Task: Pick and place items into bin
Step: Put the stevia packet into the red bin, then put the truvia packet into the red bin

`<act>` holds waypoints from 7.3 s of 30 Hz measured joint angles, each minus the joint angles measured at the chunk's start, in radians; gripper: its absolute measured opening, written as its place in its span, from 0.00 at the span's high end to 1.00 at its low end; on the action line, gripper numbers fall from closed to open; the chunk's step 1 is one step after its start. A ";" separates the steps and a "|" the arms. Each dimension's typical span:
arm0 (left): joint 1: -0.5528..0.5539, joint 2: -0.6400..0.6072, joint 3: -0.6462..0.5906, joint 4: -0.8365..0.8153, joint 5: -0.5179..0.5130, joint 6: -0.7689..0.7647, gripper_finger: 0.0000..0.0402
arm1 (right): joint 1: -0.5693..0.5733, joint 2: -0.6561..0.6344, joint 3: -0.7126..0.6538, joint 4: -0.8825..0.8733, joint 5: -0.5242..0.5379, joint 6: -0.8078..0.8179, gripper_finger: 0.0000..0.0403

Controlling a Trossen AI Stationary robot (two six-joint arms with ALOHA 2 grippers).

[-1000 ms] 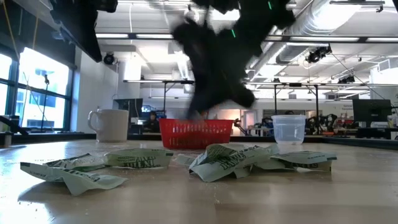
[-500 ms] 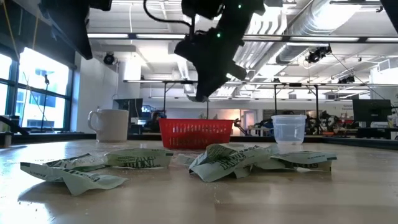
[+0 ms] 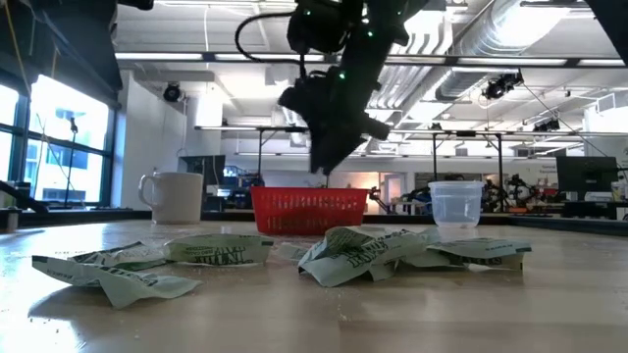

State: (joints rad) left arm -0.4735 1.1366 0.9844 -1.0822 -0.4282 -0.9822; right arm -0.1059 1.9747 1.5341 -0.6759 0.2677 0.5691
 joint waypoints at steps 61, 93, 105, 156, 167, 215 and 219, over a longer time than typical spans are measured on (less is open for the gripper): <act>0.002 0.000 0.000 0.017 -0.056 0.065 0.87 | 0.149 0.103 0.239 -0.218 -0.227 -0.256 0.87; 0.009 0.433 -0.017 0.389 0.388 -0.421 0.36 | 0.866 0.108 0.251 -0.894 -0.036 0.759 0.34; -0.040 0.569 0.119 0.410 0.317 -0.610 0.38 | 1.002 0.106 0.110 -0.885 -0.042 0.902 0.34; -0.047 0.785 0.251 0.507 0.336 -0.521 0.51 | 0.994 0.105 0.031 -0.798 -0.047 0.907 0.35; -0.057 0.810 0.256 0.531 0.352 -0.540 0.37 | 0.994 0.105 0.031 -0.796 -0.040 0.907 0.35; 0.553 0.768 0.609 0.097 0.176 0.501 0.84 | 0.979 0.105 0.031 -0.733 -0.014 0.967 0.35; 0.606 0.768 0.586 0.120 0.316 0.504 0.81 | 0.953 0.105 0.031 -0.707 0.021 0.924 0.35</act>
State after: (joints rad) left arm 0.1323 1.9049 1.5708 -0.9623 -0.1124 -0.4783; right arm 0.8470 2.0796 1.5652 -1.3825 0.2888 1.4928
